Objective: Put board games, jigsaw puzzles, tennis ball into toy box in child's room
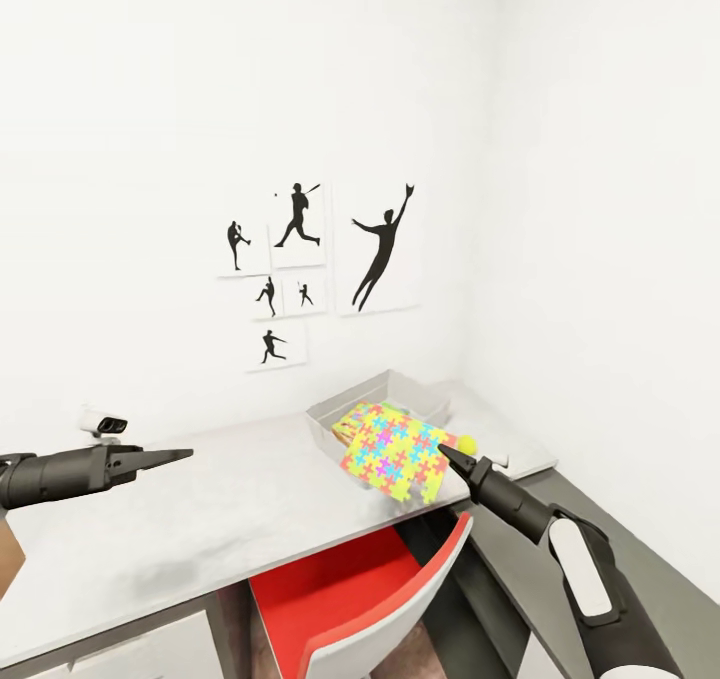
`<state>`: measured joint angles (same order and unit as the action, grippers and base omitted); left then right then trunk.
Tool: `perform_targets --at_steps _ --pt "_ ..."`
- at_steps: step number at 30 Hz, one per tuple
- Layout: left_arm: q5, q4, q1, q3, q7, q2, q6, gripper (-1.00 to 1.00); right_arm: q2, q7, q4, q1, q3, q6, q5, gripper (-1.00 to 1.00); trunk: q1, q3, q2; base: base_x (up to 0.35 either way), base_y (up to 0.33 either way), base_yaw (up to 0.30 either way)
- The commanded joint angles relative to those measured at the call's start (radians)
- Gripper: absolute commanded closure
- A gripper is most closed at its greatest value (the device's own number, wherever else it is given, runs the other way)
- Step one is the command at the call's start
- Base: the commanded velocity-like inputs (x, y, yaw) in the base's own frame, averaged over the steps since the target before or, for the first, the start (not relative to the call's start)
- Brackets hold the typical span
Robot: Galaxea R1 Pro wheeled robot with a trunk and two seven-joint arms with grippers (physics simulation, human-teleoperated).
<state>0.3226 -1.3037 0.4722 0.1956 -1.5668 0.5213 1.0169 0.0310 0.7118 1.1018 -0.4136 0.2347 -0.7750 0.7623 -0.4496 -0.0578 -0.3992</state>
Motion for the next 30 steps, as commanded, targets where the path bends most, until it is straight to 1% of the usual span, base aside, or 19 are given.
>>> perform_targets --at_steps 1,14,21,30 --pt "0.0 0.001 0.0 0.0 -0.004 0.0 0.009 -1.0 0.0 0.003 0.0 0.0 -0.001 -0.004 0.002 1.0 0.0 0.0 -0.001 0.009 0.007 0.0" --pt "-0.002 0.003 0.0 0.002 -0.004 0.0 0.005 -1.0 0.001 0.004 0.004 0.0 -0.003 -0.002 0.005 1.0 0.0 0.0 -0.001 0.007 0.001 0.0" --pt "0.0 0.003 0.0 0.001 -0.004 -0.001 0.003 -1.0 0.001 0.005 0.004 -0.001 -0.003 -0.001 0.005 1.0 0.0 0.0 -0.001 0.159 0.001 0.0" --pt "0.0 0.003 0.0 0.001 -0.004 -0.001 0.003 -1.0 0.0 0.005 0.004 0.0 -0.003 -0.001 0.005 1.0 0.0 0.0 -0.001 0.197 0.056 0.0"
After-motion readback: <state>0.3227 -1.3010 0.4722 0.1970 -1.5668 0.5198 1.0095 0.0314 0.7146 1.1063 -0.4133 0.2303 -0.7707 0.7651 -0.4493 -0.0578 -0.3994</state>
